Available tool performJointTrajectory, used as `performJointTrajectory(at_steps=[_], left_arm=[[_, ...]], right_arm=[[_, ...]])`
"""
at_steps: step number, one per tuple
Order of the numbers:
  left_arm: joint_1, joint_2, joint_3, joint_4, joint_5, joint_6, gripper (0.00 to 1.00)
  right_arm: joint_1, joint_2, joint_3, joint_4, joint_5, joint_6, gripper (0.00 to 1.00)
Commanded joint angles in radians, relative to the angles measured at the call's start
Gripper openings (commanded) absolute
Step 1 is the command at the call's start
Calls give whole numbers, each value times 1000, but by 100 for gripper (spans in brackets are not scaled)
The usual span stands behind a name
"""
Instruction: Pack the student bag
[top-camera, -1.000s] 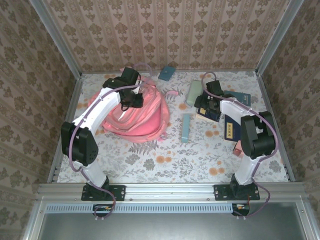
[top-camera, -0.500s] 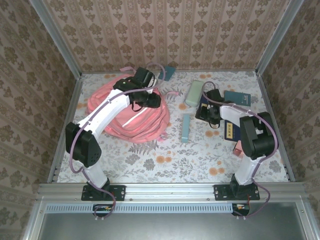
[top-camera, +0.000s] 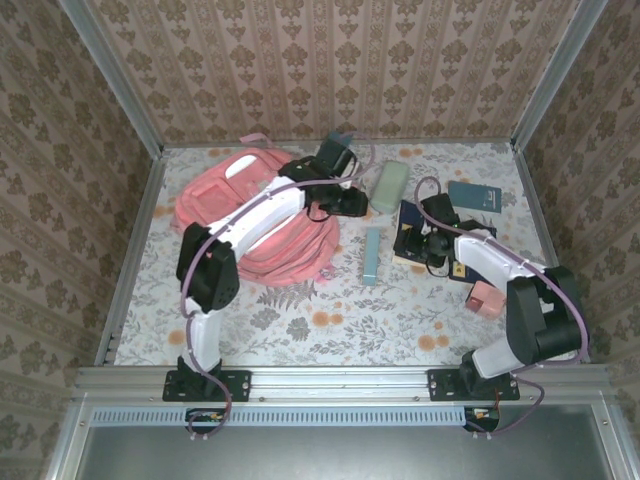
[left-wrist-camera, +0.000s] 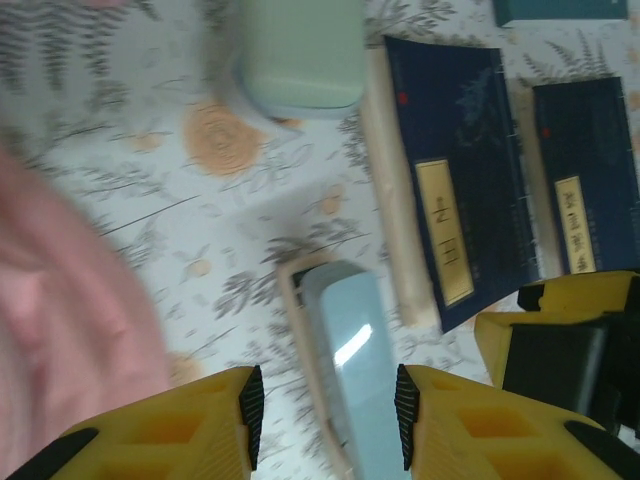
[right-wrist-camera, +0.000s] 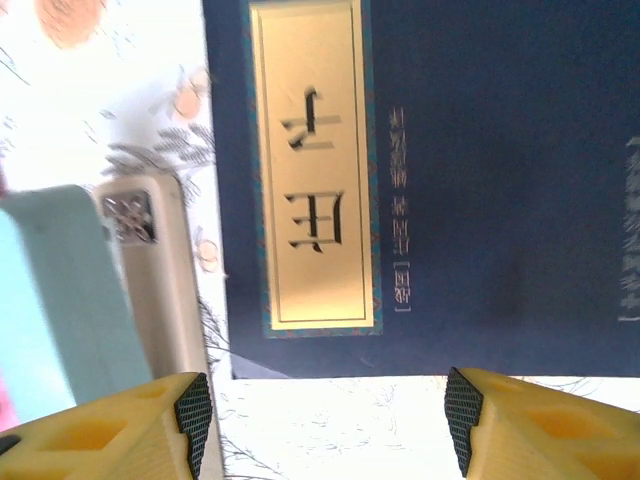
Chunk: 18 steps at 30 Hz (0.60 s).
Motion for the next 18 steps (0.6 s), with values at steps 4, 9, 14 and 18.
performJointTrajectory(at_steps=[4,9,14,18], left_arm=[[-50,137,143,63,45,-73,42],[-83,236,225,102,87,-111,42],[-115,325,305,59,101,-140,42],[-124,385,336,30,95,-156,42]], right_arm=[[-49,22,68,-41,46,-5,66],[-96,40,57,-23,83,8,66],[-159,70,43,-2,61,6,66],[-183,105,43,11,47,-8,67]])
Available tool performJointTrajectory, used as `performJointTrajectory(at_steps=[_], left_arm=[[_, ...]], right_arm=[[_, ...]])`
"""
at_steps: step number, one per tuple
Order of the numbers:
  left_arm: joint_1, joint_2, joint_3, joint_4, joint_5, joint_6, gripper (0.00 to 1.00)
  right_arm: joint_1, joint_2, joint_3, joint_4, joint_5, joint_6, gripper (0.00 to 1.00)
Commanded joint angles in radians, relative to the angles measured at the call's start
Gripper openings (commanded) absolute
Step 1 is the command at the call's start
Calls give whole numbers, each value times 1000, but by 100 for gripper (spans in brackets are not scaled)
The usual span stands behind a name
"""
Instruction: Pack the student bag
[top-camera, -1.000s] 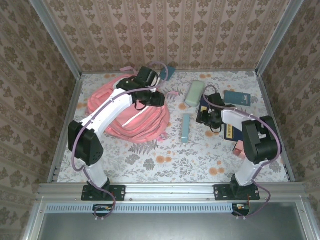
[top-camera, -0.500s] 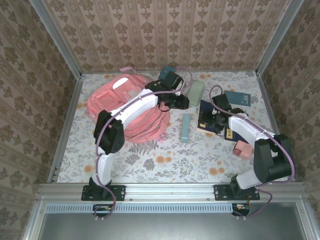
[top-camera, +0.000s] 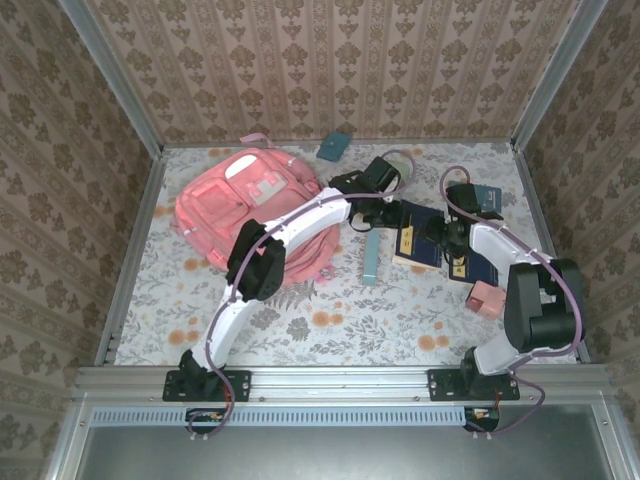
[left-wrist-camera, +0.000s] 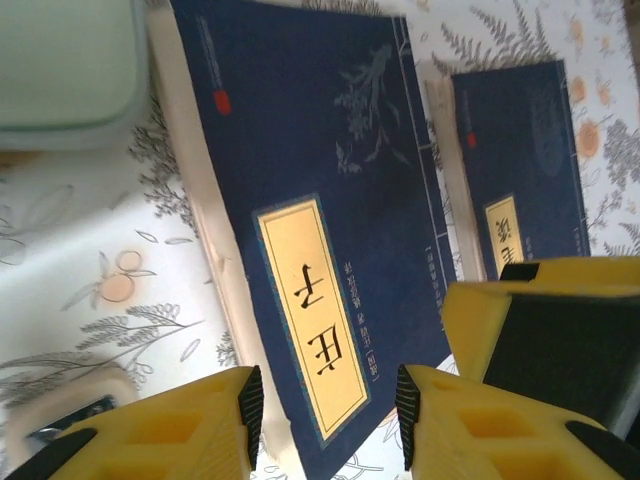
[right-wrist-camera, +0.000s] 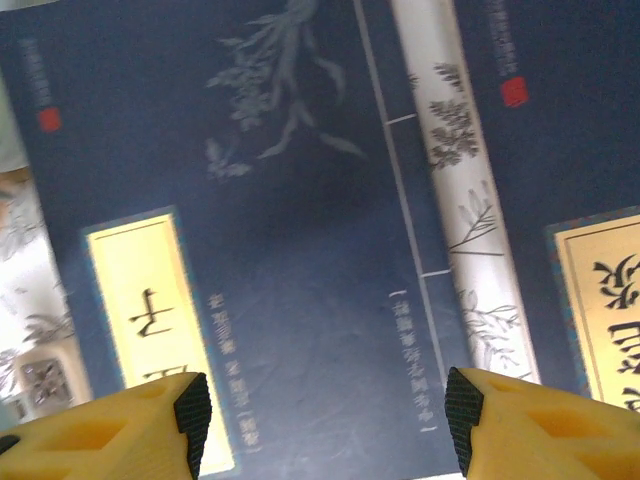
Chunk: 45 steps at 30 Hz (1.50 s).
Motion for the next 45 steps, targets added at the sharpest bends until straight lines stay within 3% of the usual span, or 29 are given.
performJointTrajectory(at_steps=[1,13,22,27,31,40,45], left_arm=[[-8,57,56,-52,13,-35,42],[-11,143,123,-213,-119,11,43],[-11,143,128,-180,-66,12,44],[9,86,29,-44,-12,-32,54],[37,85,5,0,15,-55,55],[49,144,46,-59,19,-20,42],[46,165,38,-76,37,-21,25]], right_arm=[[-12,37,-4,11,-3,-7,67],[-31,120,19,22,20,-27,68],[-33,164,58,38,-2,-61,68],[-33,175,56,88,-102,-57,68],[-21,185,55,108,-154,-49,67],[-4,199,58,121,-148,-48,68],[-7,228,81,116,-98,-54,69]])
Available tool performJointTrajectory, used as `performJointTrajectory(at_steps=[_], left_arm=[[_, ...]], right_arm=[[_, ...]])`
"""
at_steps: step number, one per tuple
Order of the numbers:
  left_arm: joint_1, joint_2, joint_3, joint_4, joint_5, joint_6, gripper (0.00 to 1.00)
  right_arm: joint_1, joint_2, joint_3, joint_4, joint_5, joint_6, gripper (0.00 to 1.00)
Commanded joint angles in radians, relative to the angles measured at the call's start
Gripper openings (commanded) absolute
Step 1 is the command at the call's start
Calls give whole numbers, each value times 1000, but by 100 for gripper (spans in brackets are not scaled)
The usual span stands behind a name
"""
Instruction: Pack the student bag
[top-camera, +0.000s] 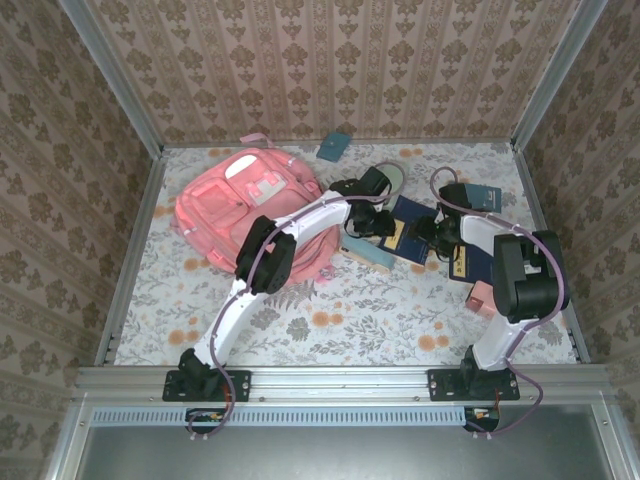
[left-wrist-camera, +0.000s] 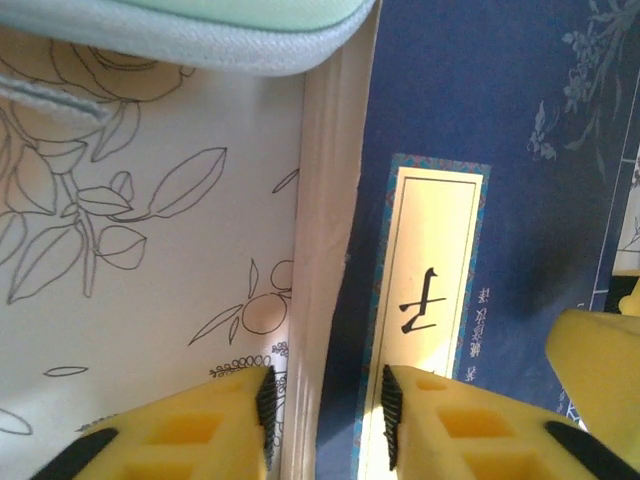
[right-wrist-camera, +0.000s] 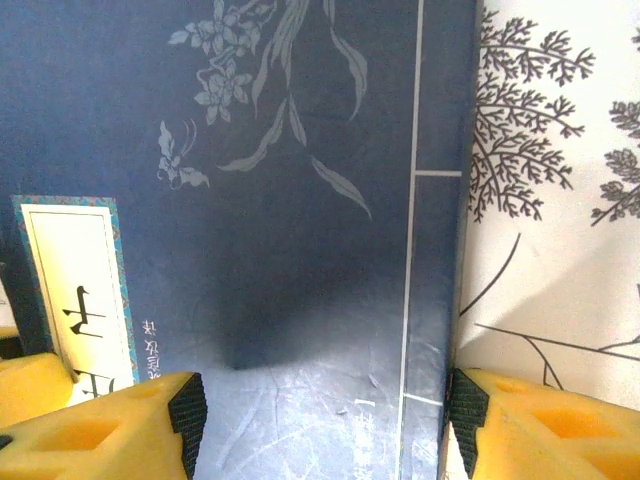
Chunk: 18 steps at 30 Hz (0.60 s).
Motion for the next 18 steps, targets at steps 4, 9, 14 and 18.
performJointTrajectory(at_steps=[4,9,14,18], left_arm=[[-6,35,-5,-26,62,-8,12],[-2,34,-18,-2,134,-37,10],[5,27,-17,13,169,-41,11],[9,26,-17,9,184,-26,11]], right_arm=[[-2,55,20,69,-36,-13,68],[-2,26,-53,262,-288,81,66],[-11,-47,-148,468,-419,194,62],[-26,-81,-173,515,-449,216,56]])
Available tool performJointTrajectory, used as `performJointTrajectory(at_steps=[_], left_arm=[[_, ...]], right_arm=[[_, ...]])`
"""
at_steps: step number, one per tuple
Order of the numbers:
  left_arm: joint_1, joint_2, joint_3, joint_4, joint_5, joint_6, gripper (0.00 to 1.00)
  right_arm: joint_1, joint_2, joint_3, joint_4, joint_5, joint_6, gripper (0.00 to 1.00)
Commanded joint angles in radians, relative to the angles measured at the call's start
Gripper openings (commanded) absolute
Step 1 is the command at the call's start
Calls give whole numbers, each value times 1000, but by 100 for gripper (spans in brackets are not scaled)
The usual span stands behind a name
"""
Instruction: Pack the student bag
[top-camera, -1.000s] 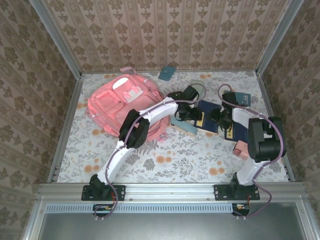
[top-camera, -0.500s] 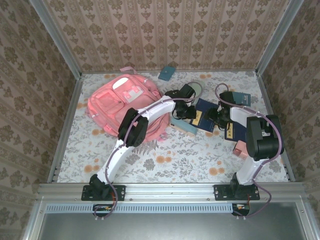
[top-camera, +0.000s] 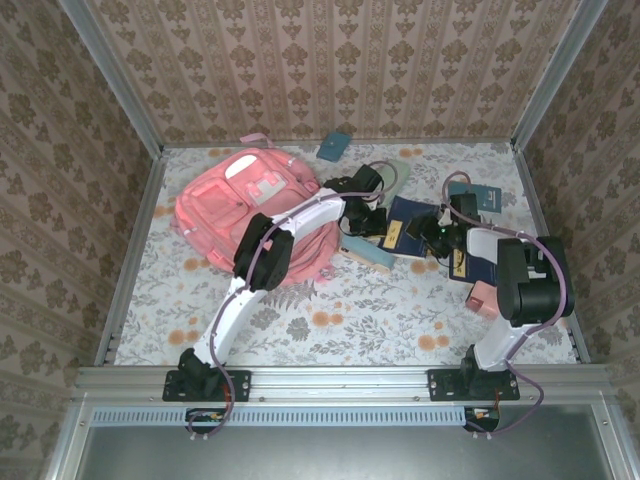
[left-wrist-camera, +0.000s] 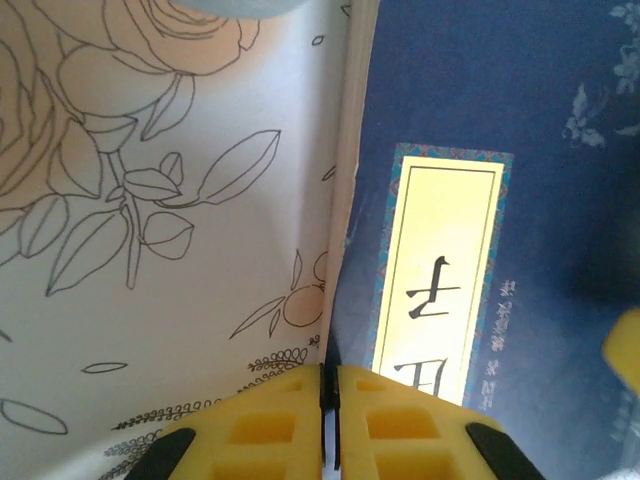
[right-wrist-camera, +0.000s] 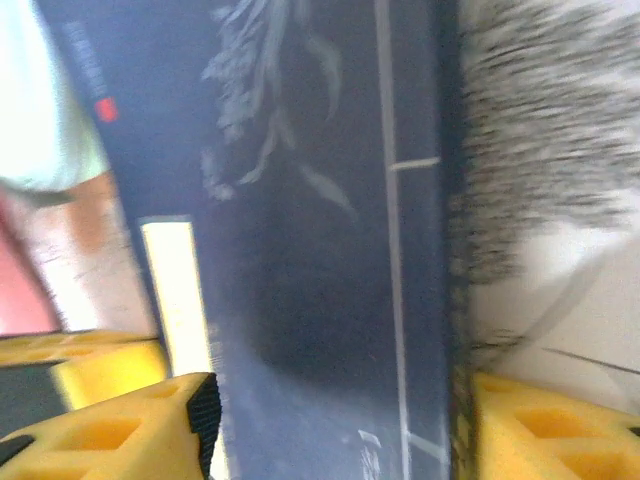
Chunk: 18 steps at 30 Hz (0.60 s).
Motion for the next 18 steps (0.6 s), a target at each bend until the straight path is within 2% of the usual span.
performJointTrajectory(at_steps=[1,4,6,8,13,18], left_arm=[[-25,16,-8,8,83,7,11],[-21,10,-8,-6,80,25,12],[-17,-3,-6,-14,71,38,14],[-15,-22,-4,-24,55,51,16],[-2,-108,20,-67,13,109,25],[13,-262,-14,-127,-89,210,38]], right_arm=[[11,-45,-8,172,-165,52,53],[-3,-43,4,124,-153,25,35],[-12,-43,12,88,-143,10,13],[-15,-56,11,63,-130,0,0],[-17,-139,-4,23,-85,-13,0],[-14,-247,-21,14,-89,9,0]])
